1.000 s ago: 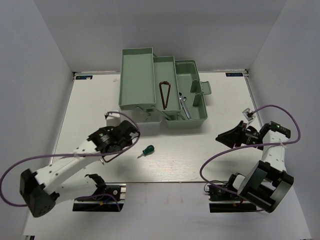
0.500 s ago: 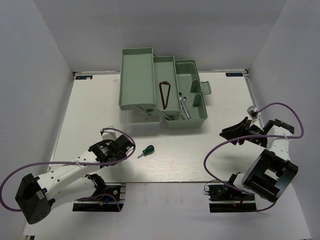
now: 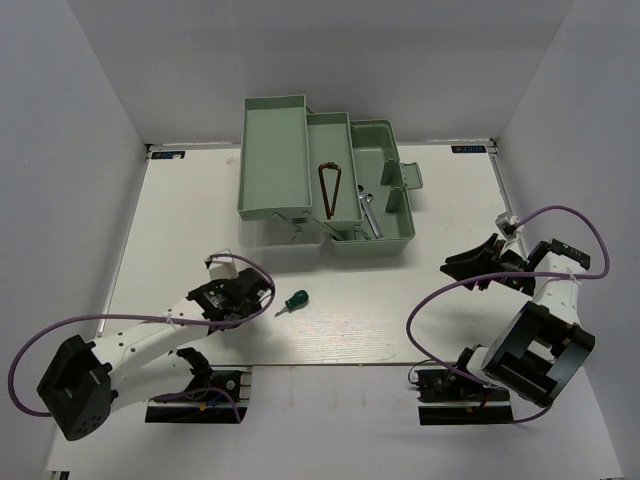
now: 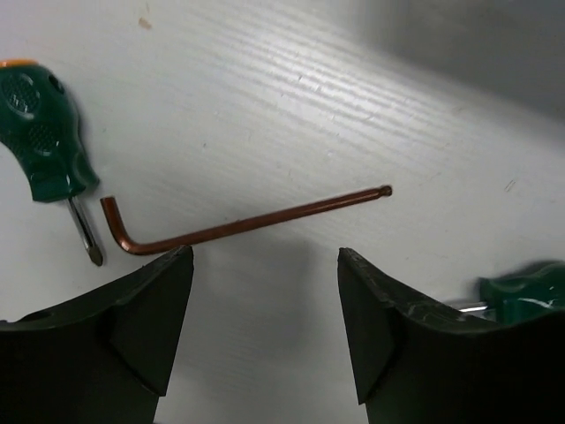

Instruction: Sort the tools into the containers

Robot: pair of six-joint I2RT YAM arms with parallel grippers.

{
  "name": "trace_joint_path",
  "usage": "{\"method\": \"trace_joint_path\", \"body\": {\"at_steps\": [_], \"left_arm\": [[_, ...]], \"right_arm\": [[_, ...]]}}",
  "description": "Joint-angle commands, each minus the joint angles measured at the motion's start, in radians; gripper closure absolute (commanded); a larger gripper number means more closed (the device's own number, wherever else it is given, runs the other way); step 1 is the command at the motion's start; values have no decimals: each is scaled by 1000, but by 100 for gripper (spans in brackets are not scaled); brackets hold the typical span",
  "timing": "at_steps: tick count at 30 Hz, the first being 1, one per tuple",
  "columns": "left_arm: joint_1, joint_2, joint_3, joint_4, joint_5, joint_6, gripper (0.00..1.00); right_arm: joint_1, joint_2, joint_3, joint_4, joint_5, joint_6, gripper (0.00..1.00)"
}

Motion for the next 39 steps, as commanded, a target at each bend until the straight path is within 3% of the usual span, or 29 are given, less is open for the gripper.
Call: {"method": "trace_joint_path", "body": {"at_steps": [1, 7, 17, 31, 35, 39], "left_arm": [[21, 20, -10, 130, -56, 70, 23], [60, 104, -30, 227, -18, 156, 21], [129, 117, -80, 307, 102, 184, 21], [129, -86, -163, 235, 285, 175, 25], [110, -35, -175, 235, 311, 175, 29], [100, 139, -94, 189, 301, 175, 44]], "right_arm": [[-7, -10, 25, -317, -36, -33, 55], [-14, -2, 25, -317, -35, -29, 55], [-27, 9, 30, -317, -41, -19, 55], [-38, 10, 28, -317, -48, -5, 55], [-44, -2, 27, -315, -50, -2, 55], [-52, -8, 27, -315, -52, 4, 55]]}}
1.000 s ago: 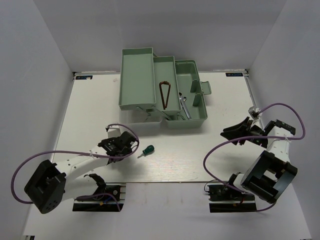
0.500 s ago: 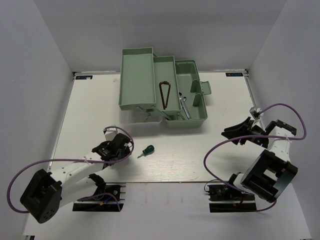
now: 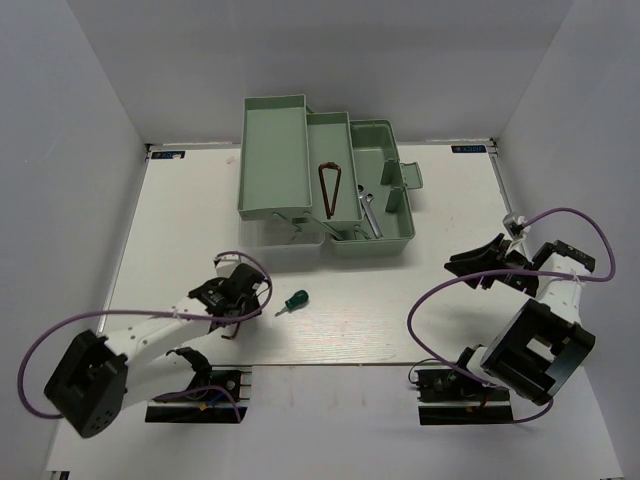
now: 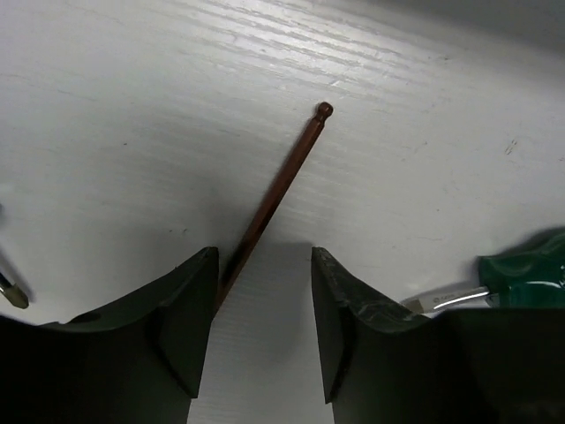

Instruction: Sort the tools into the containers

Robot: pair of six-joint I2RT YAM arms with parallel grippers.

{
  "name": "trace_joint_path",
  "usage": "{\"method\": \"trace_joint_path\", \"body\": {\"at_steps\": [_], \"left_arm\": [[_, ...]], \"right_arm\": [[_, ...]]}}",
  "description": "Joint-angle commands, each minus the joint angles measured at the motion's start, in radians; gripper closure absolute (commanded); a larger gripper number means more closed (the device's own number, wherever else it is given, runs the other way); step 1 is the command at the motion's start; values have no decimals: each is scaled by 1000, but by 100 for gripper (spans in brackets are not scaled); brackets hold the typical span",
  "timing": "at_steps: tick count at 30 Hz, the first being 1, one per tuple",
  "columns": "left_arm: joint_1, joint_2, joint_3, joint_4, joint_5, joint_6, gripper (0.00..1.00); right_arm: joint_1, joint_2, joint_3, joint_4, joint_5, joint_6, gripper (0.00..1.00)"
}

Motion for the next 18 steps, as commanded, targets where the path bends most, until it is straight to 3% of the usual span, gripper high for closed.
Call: {"method": "trace_joint_path", "body": {"at_steps": [1, 5, 9, 14, 18], "left_arm": [[-16, 168, 58, -74, 56, -6, 44], [-27, 299, 110, -110, 56, -15, 47], [-36, 299, 101, -99, 56, -16, 63], [-56, 308, 101, -90, 66, -16, 72], [-76, 319, 92, -81, 75, -16, 85]], "right_arm": [[-12, -16, 30, -318, -31, -4, 55], [-21, -17, 32, -315, -33, 5, 55], [-21, -17, 33, -317, -33, 8, 55], [-28, -13, 36, -317, -36, 13, 55], [-34, -19, 38, -317, -37, 20, 55]]}}
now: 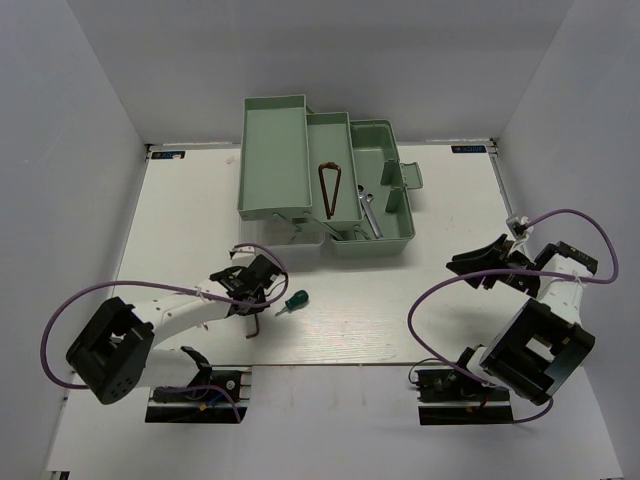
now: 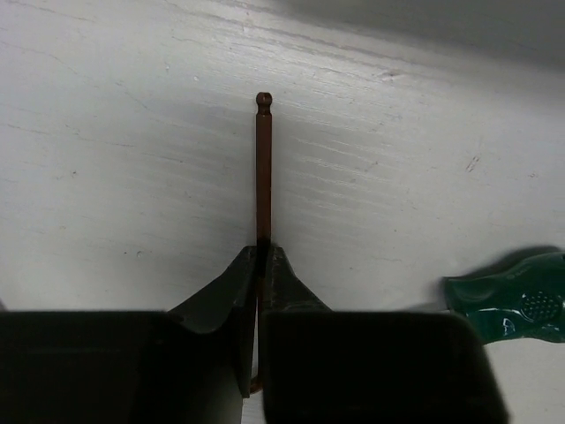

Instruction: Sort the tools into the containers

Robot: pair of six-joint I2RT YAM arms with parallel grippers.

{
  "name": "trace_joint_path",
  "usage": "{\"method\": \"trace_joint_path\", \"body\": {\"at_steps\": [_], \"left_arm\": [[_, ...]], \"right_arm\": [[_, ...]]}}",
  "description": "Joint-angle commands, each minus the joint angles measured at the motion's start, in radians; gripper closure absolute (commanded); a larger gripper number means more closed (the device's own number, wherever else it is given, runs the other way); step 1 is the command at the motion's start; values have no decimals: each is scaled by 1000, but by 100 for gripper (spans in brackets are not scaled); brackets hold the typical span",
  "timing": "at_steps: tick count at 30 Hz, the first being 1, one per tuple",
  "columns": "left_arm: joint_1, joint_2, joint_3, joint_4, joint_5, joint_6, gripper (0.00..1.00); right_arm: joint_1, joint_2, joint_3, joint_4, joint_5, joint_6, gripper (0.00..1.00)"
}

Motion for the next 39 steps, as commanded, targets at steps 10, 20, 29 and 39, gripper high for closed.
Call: {"method": "trace_joint_path", "body": {"at_steps": [10, 20, 29, 39], "left_arm": [[-63, -35, -88, -76, 134, -15, 100], [-81, -220, 79, -217, 99, 28, 100], [-121, -231, 238, -131, 378, 305, 100], [-164, -63, 581, 10, 597, 543, 100]], "right_arm": [[-19, -14, 34, -316, -33, 16, 50], [-12, -8, 51, -319, -3, 56, 10], [-15, -31, 40, -315, -13, 34, 10], [-15, -30, 34, -316, -12, 19, 10]]}}
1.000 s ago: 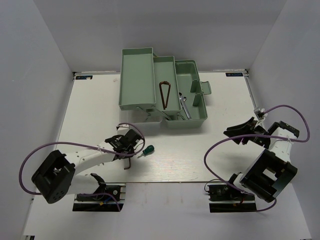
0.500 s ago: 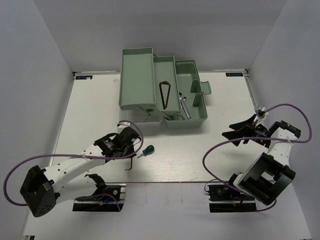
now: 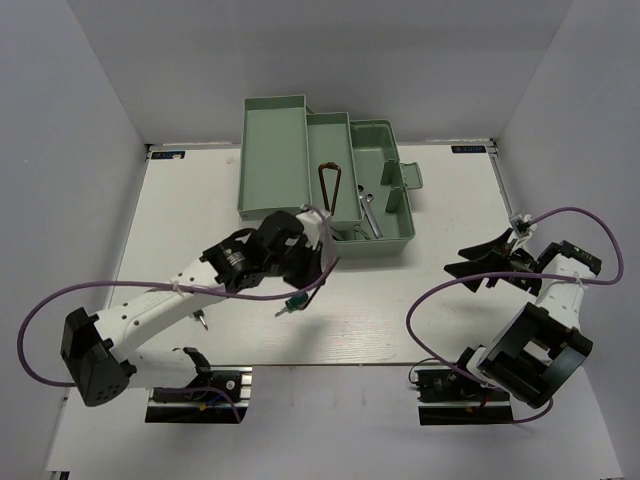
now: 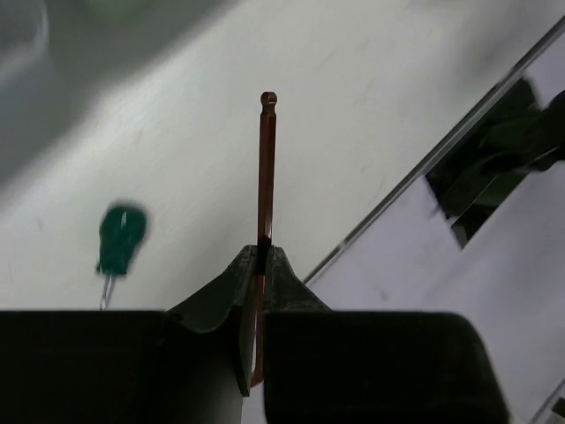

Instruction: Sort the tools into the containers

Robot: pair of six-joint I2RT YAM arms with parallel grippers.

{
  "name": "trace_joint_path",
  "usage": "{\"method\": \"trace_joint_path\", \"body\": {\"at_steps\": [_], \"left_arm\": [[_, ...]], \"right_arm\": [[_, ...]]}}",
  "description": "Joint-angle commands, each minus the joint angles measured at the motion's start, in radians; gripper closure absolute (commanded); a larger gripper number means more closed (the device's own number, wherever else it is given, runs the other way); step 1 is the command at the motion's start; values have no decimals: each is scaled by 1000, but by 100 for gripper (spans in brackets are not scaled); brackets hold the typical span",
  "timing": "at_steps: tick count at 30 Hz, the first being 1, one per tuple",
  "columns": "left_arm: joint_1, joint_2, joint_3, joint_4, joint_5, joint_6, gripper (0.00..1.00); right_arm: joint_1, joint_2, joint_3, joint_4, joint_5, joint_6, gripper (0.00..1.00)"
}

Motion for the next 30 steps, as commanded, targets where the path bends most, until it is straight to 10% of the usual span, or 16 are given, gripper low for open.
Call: {"method": "trace_joint_path", "body": {"at_steps": [1, 13, 26, 30], "left_arm": [[-1, 36, 145, 135, 43, 112, 100], [68, 507, 663, 149, -377, 100, 100], [169, 794, 990, 94, -490, 109, 100], [189, 830, 1013, 66, -450, 109, 58]], "right_arm": [[-1, -8, 11, -315, -16, -31, 10], [-1, -43, -5, -314, -13, -57, 10], [1, -43, -26, -315, -35, -48, 10], [19, 36, -31, -317, -20, -6, 10]]}}
